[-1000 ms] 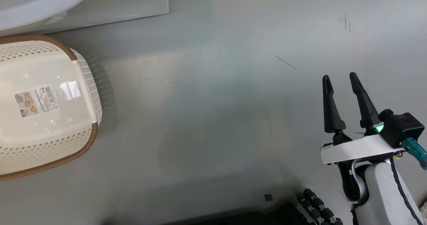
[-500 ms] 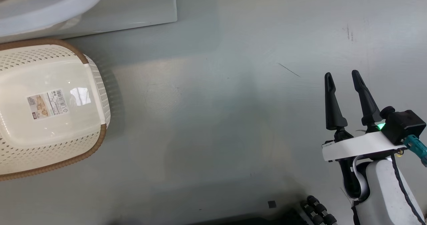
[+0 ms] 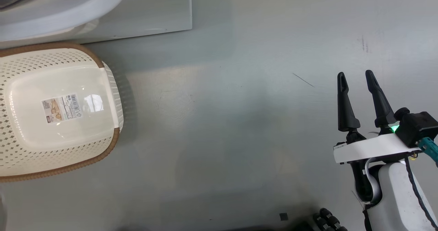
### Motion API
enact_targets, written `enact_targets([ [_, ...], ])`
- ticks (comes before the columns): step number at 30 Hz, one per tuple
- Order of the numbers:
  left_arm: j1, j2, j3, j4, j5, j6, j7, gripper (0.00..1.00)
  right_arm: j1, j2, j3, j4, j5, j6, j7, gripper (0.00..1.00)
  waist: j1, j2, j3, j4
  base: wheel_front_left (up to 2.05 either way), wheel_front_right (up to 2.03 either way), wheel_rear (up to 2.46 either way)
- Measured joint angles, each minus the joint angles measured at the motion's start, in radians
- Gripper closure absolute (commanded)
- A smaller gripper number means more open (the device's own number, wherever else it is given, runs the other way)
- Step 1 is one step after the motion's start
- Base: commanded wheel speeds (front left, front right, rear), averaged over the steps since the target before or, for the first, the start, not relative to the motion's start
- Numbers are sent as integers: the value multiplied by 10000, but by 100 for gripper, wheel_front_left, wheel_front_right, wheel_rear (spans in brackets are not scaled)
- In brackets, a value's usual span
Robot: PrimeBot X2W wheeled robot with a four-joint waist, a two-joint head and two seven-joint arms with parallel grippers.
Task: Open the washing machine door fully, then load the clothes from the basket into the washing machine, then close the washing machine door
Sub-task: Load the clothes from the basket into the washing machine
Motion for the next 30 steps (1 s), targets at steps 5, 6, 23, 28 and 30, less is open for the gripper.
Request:
enact_targets([
  [5,363,-38,38,-117,-17,-8,0,0,-7,-2,12,13,-6,0,2,0,0,0,-146,106,0,0,0],
  [6,414,-38,56,-148,-36,-8,0,0,-7,-2,29,13,-6,0,0,0,0,0,-170,122,0,0,0],
  [23,2064,-414,706,-1801,-391,-84,0,0,-11,-2,4,12,-8,0,0,0,0,0,-354,261,0,0,0],
  [28,2891,-460,865,-2420,-391,-86,-2,0,-9,-4,-17,12,-8,0,0,0,0,0,-389,285,0,0,0],
  [30,3218,-541,943,-2723,-389,-86,-2,0,-7,-4,-40,12,-8,0,2,0,0,0,-399,306,0,0,0],
])
